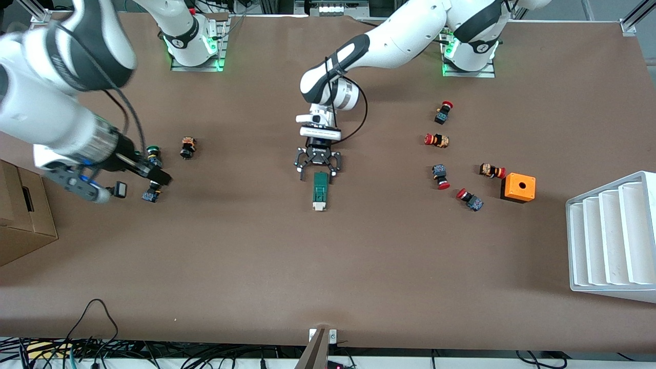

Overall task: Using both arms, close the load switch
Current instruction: 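Open the right gripper and withdraw it from the switch, then release the switch and lift the left gripper away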

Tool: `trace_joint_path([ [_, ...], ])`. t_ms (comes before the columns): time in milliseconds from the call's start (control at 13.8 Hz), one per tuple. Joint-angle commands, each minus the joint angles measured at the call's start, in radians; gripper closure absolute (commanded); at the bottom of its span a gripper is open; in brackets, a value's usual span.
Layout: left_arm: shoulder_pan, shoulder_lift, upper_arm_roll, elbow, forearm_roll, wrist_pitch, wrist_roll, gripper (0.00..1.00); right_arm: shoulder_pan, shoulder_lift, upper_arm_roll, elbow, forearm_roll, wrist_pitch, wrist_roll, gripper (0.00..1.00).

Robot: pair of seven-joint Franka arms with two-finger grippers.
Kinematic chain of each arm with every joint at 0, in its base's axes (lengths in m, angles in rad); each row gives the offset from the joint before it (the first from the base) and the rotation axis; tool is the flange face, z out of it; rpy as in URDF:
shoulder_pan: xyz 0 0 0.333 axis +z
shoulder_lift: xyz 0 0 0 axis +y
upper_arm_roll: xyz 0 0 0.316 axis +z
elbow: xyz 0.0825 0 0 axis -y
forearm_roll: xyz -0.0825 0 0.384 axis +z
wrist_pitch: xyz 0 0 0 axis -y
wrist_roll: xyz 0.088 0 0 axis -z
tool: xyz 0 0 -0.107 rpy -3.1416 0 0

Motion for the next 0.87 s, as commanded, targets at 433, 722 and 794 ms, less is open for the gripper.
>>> trace_joint_path([
  [433, 0.223, -0.127, -0.266, -0.052, -0.128, 0.037, 0.229, 0.0, -0.139, -0.121, 0.018, -0.058, -0.02, -0.067, -0.507, 0.01],
  [722, 0.55, -0.127, -0.62, -0.058, -0.298, 0.033, 0.506, 0.0, -0.135, -0.109, 0.019, -0.037, -0.052, -0.085, -0.507, 0.01],
  [794, 0.64, -0.125, -0.718, -0.056, -0.364, 0.033, 0.601, 0.0, -0.133, -0.107, 0.021, -0.035, -0.057, -0.077, -0.507, 0.01],
])
